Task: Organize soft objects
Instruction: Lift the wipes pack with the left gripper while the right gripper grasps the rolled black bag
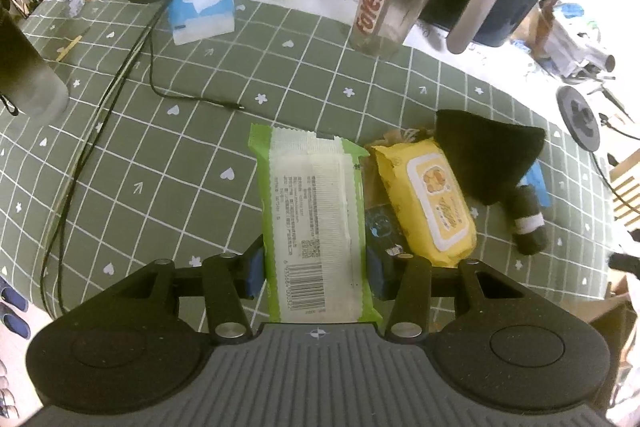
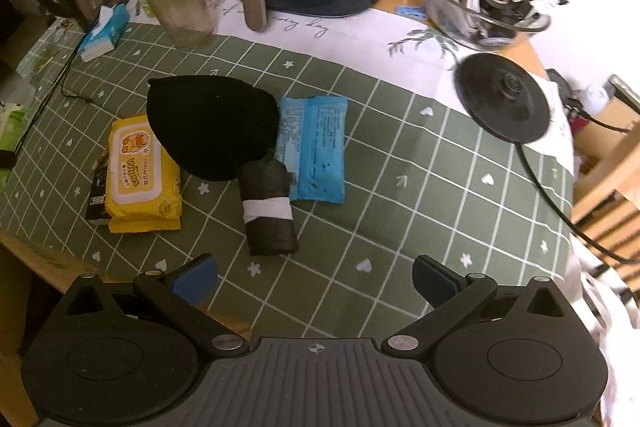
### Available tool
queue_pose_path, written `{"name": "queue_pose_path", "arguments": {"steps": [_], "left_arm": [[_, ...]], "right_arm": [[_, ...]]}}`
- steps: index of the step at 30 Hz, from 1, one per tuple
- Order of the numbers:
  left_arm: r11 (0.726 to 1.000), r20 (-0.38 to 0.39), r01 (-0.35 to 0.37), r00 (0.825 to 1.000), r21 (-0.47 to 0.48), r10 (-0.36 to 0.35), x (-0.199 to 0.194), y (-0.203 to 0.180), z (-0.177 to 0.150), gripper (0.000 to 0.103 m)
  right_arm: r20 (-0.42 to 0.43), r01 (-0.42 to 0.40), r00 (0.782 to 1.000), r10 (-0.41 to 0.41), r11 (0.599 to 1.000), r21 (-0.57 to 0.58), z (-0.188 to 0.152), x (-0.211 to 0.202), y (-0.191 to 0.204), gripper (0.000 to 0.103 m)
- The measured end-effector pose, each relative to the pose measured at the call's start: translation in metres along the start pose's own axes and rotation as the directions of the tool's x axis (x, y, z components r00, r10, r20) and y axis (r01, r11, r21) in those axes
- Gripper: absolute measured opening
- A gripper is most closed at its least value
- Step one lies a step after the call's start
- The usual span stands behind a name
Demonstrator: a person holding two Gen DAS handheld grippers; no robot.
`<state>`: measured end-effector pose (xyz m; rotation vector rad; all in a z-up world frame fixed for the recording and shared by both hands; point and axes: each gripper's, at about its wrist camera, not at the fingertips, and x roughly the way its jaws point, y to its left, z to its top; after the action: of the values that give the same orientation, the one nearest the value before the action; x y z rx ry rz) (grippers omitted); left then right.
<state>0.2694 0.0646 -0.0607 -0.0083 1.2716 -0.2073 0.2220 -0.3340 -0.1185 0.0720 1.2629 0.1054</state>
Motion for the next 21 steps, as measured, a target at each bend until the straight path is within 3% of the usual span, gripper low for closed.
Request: {"name": "queue_pose_path", "arguments": {"steps": [10, 18, 21], "left_arm": [[0.999, 0.032, 0.046, 0.998, -0.019, -0.045, -0.037, -0.002, -0.021, 0.047], [0.996, 0.063, 0.076, 0.995, -0.045, -0.073, -0.064, -0.002, -0.035, 0.047], [0.995, 0.068, 0.088, 0.994, -0.051, -0.084, -0.071, -0.003, -0.04, 0.047]], "right_arm": [[-0.013, -0.07, 0.998, 0.069, 0.993, -0.094, 0.012, 0.046, 0.007, 0.103], [0.006, -0.11, 0.994, 0.111, 0.989, -0.102, 0.018, 0.082, 0.017, 0.102], [0.0, -0.112, 0.994, 0.113, 0.989, -0.1, 0.018, 0.097, 0.022, 0.09]]}}
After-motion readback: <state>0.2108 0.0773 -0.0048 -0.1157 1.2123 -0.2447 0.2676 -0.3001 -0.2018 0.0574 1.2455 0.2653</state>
